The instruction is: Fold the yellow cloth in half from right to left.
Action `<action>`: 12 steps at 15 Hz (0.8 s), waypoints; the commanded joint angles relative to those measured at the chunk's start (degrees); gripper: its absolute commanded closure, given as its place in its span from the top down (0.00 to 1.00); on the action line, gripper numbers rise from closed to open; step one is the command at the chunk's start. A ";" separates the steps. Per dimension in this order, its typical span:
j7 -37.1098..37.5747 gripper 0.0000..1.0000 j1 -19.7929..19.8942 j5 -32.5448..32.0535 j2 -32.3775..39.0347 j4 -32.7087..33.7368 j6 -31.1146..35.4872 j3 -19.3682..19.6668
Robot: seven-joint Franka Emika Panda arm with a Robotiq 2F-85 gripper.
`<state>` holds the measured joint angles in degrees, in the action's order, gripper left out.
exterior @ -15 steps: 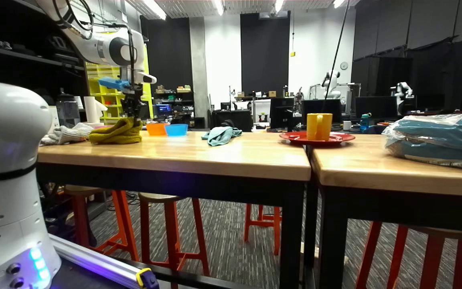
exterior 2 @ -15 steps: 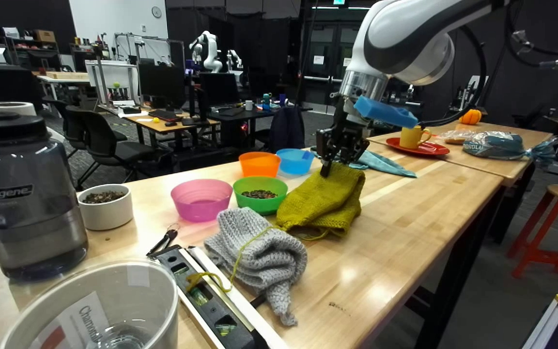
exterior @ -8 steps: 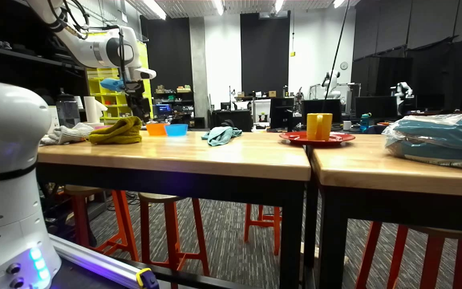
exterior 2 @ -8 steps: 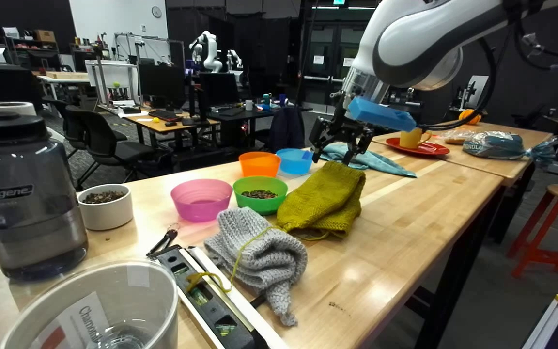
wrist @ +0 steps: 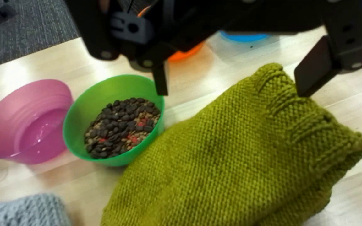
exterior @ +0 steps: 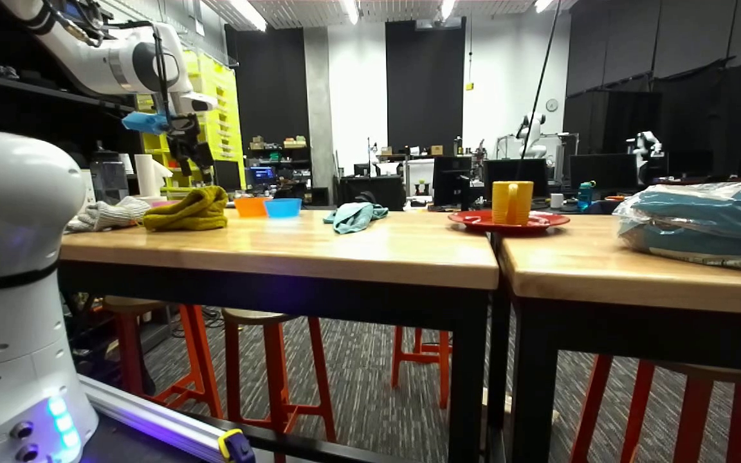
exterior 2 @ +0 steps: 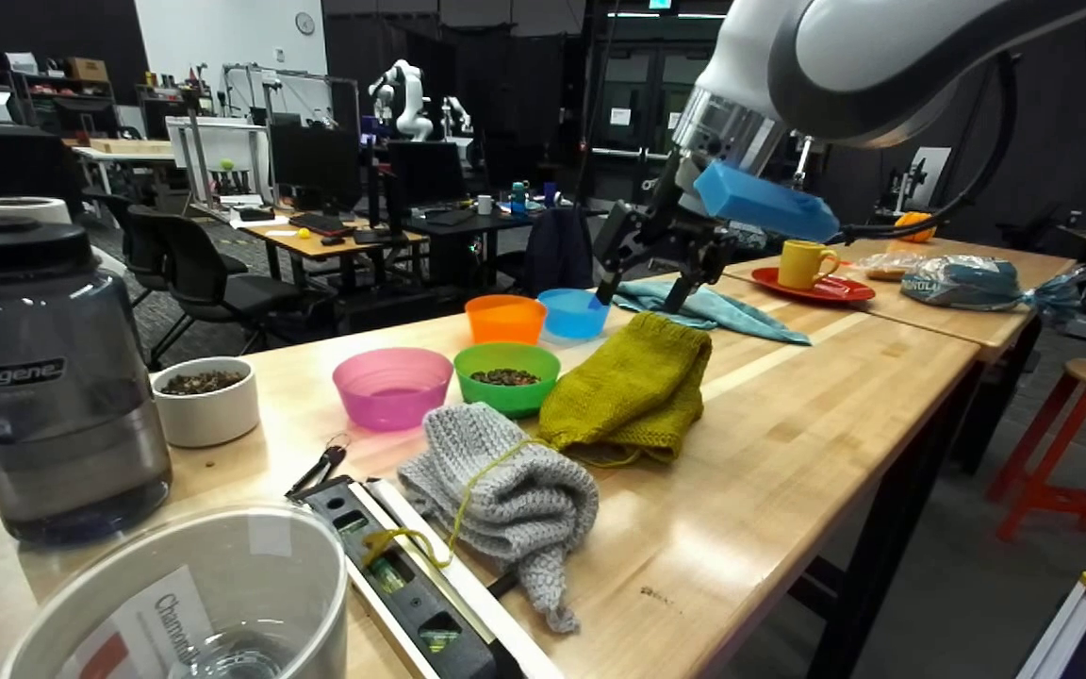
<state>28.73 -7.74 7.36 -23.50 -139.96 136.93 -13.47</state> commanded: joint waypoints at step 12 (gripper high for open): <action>-10.64 1.00 -0.52 -9.00 5.63 0.54 -3.81 -3.01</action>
<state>20.15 -8.37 0.76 -20.78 -141.31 134.61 -16.67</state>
